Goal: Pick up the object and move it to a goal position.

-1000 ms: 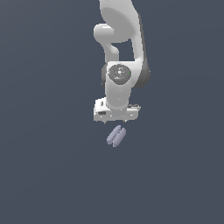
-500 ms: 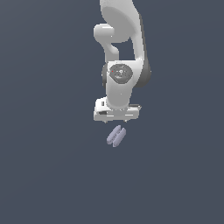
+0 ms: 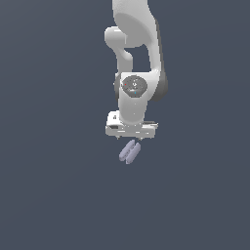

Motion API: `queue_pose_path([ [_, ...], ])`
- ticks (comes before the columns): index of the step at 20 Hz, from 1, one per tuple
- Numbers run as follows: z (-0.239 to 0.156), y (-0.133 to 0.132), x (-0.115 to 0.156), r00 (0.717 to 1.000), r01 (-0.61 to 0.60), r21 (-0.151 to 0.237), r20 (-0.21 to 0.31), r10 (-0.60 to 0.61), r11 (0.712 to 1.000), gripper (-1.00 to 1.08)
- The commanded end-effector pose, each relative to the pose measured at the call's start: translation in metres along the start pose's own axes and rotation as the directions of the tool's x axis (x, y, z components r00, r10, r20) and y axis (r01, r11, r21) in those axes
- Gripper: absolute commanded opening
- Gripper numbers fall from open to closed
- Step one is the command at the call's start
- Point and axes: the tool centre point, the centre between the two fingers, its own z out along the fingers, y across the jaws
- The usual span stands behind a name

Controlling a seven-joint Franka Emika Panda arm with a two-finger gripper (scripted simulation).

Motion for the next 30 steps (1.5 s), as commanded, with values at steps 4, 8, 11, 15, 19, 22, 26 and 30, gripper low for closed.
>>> queue_pose_path([
  [4, 0.012, -0.003, 0.006, 0.99, -0.141, 0.011, -0.013, 0.141, 0.99, 1.0],
  [8, 0.021, -0.005, 0.011, 0.966, -0.257, 0.022, -0.023, 0.257, 0.966, 1.0],
  [11, 0.027, -0.006, 0.015, 0.942, -0.333, 0.03, -0.029, 0.334, 0.943, 1.0],
  [15, 0.034, -0.007, 0.018, 0.91, -0.412, 0.038, -0.034, 0.413, 0.911, 1.0],
  [19, 0.039, -0.007, 0.021, 0.883, -0.466, 0.045, -0.038, 0.468, 0.884, 1.0],
  [22, 0.041, -0.007, 0.022, 0.869, -0.492, 0.048, -0.04, 0.494, 0.869, 1.0],
  [26, 0.042, -0.008, 0.022, 0.859, -0.508, 0.05, -0.041, 0.51, 0.86, 1.0],
  [30, 0.044, -0.008, 0.022, 0.862, -0.504, 0.049, -0.04, 0.506, 0.862, 1.0],
])
